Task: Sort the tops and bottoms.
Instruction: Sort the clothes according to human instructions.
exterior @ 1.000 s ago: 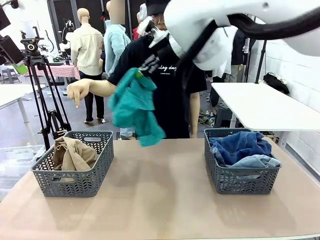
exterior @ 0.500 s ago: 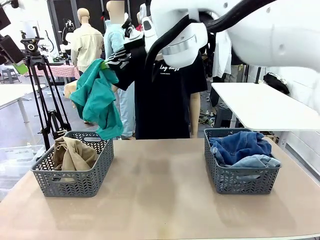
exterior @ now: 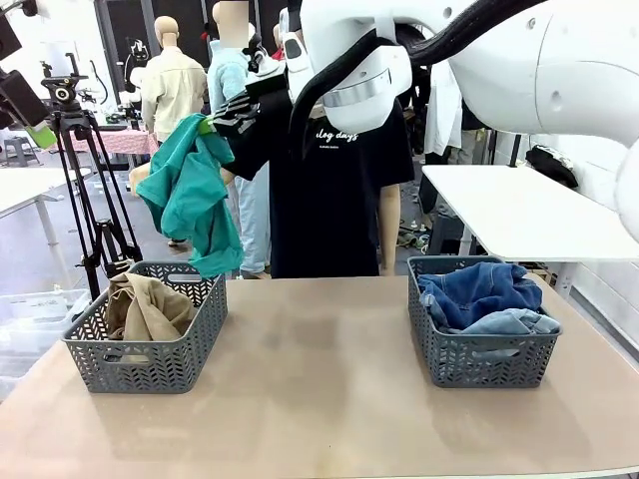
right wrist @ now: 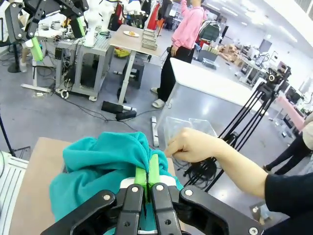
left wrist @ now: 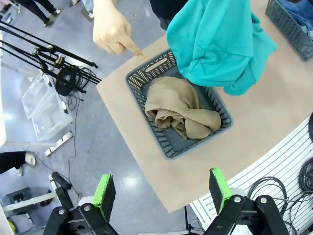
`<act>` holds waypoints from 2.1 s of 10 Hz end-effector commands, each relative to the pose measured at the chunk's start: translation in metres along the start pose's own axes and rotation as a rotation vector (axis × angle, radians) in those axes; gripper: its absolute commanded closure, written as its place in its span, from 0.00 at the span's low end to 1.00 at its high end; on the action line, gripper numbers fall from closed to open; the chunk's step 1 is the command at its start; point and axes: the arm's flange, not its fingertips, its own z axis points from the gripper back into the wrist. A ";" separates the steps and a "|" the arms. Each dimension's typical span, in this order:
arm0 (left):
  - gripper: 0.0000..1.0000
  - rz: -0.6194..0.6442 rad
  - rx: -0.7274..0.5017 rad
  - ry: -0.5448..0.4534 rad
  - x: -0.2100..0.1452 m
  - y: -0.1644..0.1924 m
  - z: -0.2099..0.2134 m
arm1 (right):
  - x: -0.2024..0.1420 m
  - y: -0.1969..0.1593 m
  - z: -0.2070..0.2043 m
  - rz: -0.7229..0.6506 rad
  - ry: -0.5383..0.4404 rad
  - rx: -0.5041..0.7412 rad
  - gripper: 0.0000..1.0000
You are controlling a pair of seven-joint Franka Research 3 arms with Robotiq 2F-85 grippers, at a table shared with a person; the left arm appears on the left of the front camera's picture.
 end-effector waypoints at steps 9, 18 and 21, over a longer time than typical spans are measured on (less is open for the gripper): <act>0.00 -0.002 -0.001 0.001 -0.001 0.002 0.001 | -0.079 0.006 -0.138 0.098 -0.284 0.080 1.00; 0.00 -0.002 -0.001 0.001 -0.001 0.002 0.001 | -0.179 0.046 -0.193 0.055 -0.095 0.181 1.00; 0.00 -0.002 -0.001 0.001 -0.001 0.002 0.001 | -0.195 0.059 -0.193 0.048 -0.133 0.171 1.00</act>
